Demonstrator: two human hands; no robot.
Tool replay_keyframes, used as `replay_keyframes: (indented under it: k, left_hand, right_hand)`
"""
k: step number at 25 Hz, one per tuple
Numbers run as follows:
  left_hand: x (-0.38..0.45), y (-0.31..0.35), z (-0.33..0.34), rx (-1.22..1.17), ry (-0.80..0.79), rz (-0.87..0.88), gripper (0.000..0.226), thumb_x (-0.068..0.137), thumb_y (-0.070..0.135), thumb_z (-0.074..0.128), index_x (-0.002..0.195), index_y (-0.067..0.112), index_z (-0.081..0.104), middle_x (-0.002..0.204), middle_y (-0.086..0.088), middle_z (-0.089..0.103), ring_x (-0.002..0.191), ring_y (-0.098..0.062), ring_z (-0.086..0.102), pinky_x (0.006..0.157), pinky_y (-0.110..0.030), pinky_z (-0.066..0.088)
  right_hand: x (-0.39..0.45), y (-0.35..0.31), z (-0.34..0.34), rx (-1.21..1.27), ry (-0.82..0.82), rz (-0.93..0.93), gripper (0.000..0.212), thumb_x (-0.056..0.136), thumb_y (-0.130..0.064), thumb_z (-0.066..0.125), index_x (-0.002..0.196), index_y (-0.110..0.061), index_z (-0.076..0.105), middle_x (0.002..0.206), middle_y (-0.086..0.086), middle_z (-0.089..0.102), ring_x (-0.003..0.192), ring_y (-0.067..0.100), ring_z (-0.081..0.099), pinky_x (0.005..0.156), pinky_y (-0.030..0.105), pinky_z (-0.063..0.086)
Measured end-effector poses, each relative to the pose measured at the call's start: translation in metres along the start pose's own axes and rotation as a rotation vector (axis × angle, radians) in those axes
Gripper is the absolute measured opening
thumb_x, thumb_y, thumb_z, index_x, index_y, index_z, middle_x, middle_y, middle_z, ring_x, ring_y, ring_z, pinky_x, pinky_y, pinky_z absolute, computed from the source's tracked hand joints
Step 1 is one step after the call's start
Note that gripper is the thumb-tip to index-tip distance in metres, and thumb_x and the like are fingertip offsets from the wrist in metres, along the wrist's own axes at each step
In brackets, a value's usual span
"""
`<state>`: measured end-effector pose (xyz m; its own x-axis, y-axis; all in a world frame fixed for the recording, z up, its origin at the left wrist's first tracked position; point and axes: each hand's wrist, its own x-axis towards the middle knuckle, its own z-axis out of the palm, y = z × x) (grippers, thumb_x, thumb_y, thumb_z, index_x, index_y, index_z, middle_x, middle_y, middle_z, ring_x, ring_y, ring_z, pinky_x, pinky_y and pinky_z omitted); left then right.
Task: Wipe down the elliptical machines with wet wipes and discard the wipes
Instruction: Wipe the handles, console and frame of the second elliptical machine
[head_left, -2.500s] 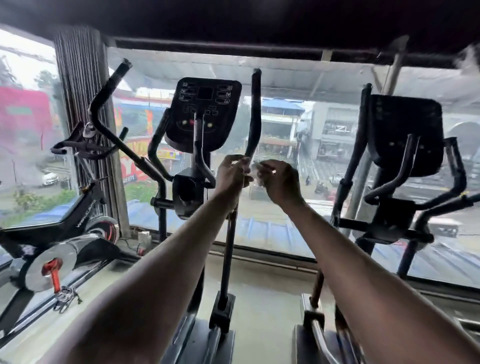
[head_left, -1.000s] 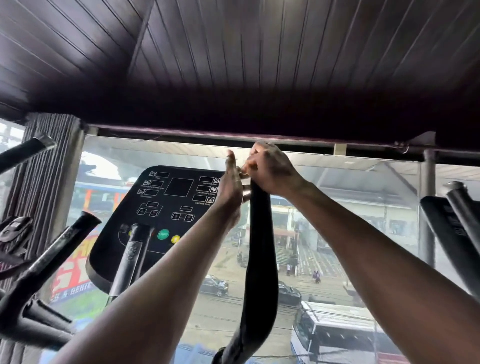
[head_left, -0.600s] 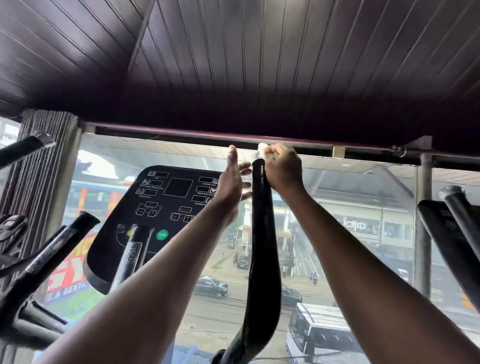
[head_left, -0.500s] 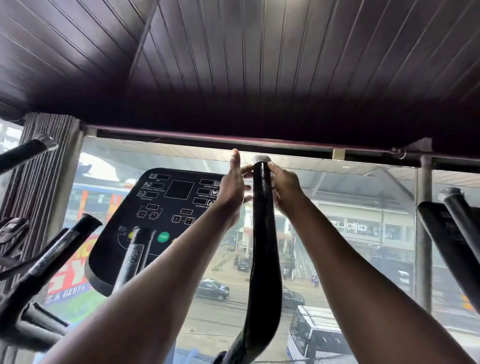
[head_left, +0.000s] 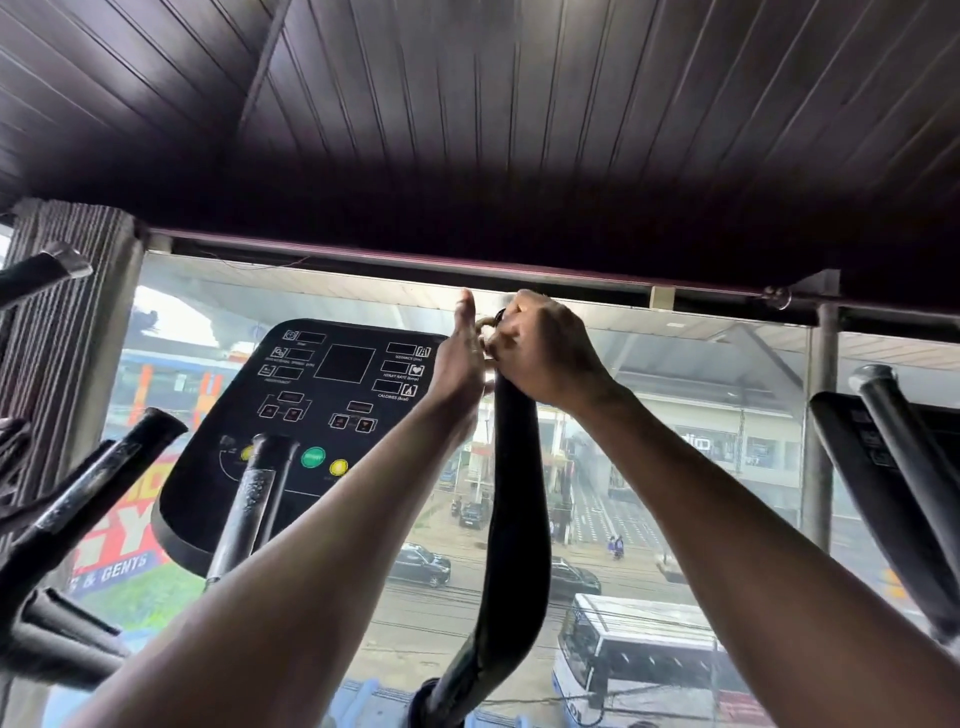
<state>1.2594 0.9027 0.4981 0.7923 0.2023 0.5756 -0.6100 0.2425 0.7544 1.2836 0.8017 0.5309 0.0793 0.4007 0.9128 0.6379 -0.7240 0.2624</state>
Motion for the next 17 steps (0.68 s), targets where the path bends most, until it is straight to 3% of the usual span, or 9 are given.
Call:
replay_keyframes:
  k: [4, 6, 8, 11, 15, 17]
  left_hand:
    - [-0.006, 0.001, 0.002, -0.001, -0.016, -0.004, 0.076, 0.097, 0.065, 0.022, 0.131, 0.006, 0.055, 0.128, -0.015, 0.062, 0.099, -0.022, 0.063, 0.07, -0.034, 0.047]
    - [-0.007, 0.002, 0.0, -0.022, -0.009, -0.015, 0.077, 0.097, 0.064, 0.024, 0.135, 0.004, 0.052, 0.131, -0.018, 0.06, 0.11, -0.028, 0.062, 0.077, -0.038, 0.05]
    - [-0.009, 0.001, -0.001, -0.034, -0.02, -0.007, 0.074, 0.098, 0.062, 0.023, 0.136, 0.005, 0.051, 0.131, -0.017, 0.06, 0.101, -0.024, 0.063, 0.077, -0.038, 0.05]
    - [-0.013, 0.0, -0.001, -0.078, -0.033, -0.014, 0.075, 0.097, 0.063, 0.019, 0.135, 0.007, 0.052, 0.135, -0.016, 0.057, 0.092, -0.019, 0.061, 0.07, -0.033, 0.047]
    - [-0.016, -0.006, -0.011, -0.107, -0.032, -0.022, 0.076, 0.096, 0.065, 0.019, 0.134, 0.008, 0.052, 0.138, -0.018, 0.054, 0.09, -0.014, 0.059, 0.069, -0.03, 0.045]
    - [-0.017, -0.007, -0.011, -0.109, -0.034, -0.025, 0.077, 0.096, 0.066, 0.018, 0.136, 0.008, 0.05, 0.141, -0.016, 0.051, 0.087, -0.011, 0.057, 0.068, -0.029, 0.043]
  right_hand:
    - [0.009, 0.004, -0.006, -0.107, -0.144, 0.051, 0.032, 0.091, -0.021, 0.048, 0.107, -0.01, 0.073, 0.115, 0.01, 0.059, 0.108, 0.029, 0.05, 0.092, 0.03, 0.036]
    - [-0.004, -0.001, -0.011, -0.096, -0.162, -0.101, 0.028, 0.091, -0.023, 0.053, 0.095, -0.008, 0.076, 0.104, 0.01, 0.064, 0.102, 0.028, 0.053, 0.085, 0.03, 0.038]
    - [-0.01, 0.001, -0.014, -0.032, -0.15, -0.17, 0.022, 0.089, -0.017, 0.057, 0.091, -0.006, 0.076, 0.101, 0.014, 0.068, 0.107, 0.033, 0.057, 0.088, 0.029, 0.038]
    - [-0.008, 0.002, -0.018, 0.035, -0.312, 0.01, 0.042, 0.097, -0.023, 0.037, 0.127, -0.007, 0.061, 0.141, 0.016, 0.051, 0.138, 0.028, 0.037, 0.111, 0.028, 0.024]
    - [-0.046, -0.005, -0.017, 0.154, -0.213, -0.236, 0.041, 0.091, -0.023, 0.039, 0.112, -0.004, 0.07, 0.126, 0.013, 0.064, 0.125, 0.021, 0.054, 0.109, 0.029, 0.038]
    - [-0.031, 0.001, -0.018, 0.132, -0.287, -0.088, 0.049, 0.093, -0.029, 0.035, 0.128, -0.007, 0.061, 0.142, 0.012, 0.05, 0.138, 0.021, 0.039, 0.115, 0.032, 0.028]
